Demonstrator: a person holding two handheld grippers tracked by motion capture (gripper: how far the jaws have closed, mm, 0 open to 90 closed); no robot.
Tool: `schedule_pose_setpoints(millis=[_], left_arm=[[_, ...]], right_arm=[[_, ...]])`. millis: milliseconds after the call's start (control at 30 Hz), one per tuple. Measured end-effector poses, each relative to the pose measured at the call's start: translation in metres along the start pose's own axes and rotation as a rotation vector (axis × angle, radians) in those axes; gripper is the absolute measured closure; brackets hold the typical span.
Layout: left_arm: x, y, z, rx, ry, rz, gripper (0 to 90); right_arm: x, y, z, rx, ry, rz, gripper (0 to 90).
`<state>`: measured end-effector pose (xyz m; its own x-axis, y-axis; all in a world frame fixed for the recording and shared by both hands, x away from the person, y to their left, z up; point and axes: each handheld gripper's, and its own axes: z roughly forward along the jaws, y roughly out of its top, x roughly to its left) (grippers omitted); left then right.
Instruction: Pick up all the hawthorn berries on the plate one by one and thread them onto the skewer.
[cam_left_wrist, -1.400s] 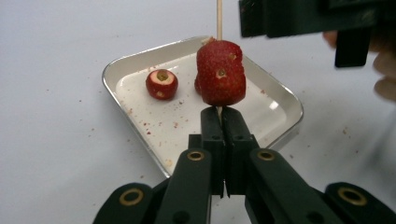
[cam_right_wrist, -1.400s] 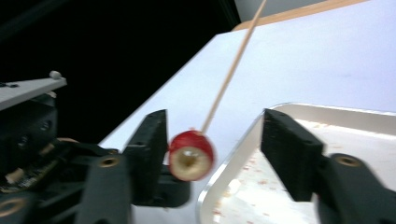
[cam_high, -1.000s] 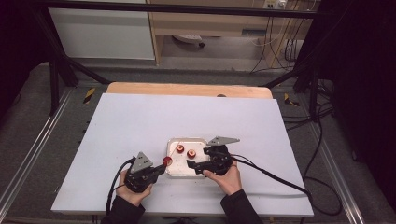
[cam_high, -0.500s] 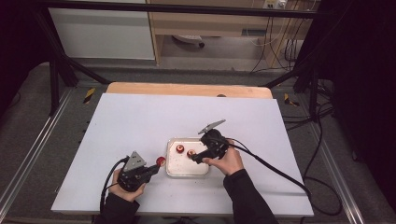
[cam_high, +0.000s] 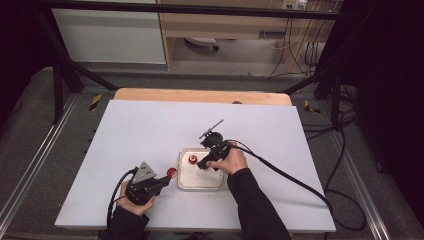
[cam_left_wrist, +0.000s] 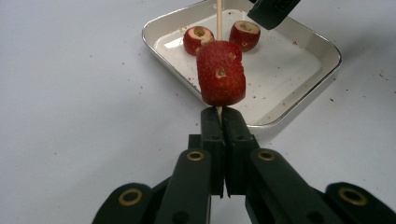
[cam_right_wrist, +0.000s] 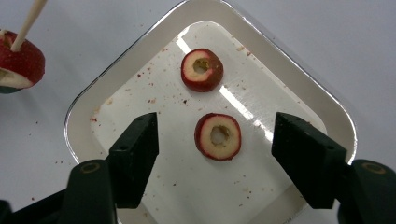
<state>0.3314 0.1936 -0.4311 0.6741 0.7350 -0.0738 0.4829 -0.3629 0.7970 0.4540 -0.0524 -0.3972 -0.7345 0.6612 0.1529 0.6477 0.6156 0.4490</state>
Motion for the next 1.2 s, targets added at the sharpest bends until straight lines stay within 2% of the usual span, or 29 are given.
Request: schedule_pose_setpoints(millis=[167, 500, 700, 800, 1033, 1200], left_arm=[[0.0, 0.0, 0.001, 0.002, 0.0, 0.006, 88.5], [-0.001, 0.0, 0.002, 0.009, -0.003, 0.007, 88.5], [-0.001, 0.0, 0.002, 0.01, -0.002, 0.007, 88.6], [-0.001, 0.0, 0.002, 0.009, -0.001, 0.008, 88.6], [-0.002, 0.0, 0.001, 0.007, 0.001, 0.011, 88.5], [-0.002, 0.0, 0.001, 0.004, 0.001, 0.013, 88.6]], right_arm=[[-0.006, 0.002, 0.008, 0.04, 0.001, 0.019, 40.2], [-0.012, 0.004, 0.017, 0.082, 0.041, 0.072, 52.8], [-0.013, 0.004, 0.019, 0.087, 0.059, 0.102, 58.7], [-0.014, 0.004, 0.02, 0.095, 0.057, 0.094, 61.1], [-0.014, 0.004, 0.019, 0.099, 0.069, 0.119, 62.0], [-0.013, 0.005, 0.012, 0.071, 0.086, 0.122, 62.2]])
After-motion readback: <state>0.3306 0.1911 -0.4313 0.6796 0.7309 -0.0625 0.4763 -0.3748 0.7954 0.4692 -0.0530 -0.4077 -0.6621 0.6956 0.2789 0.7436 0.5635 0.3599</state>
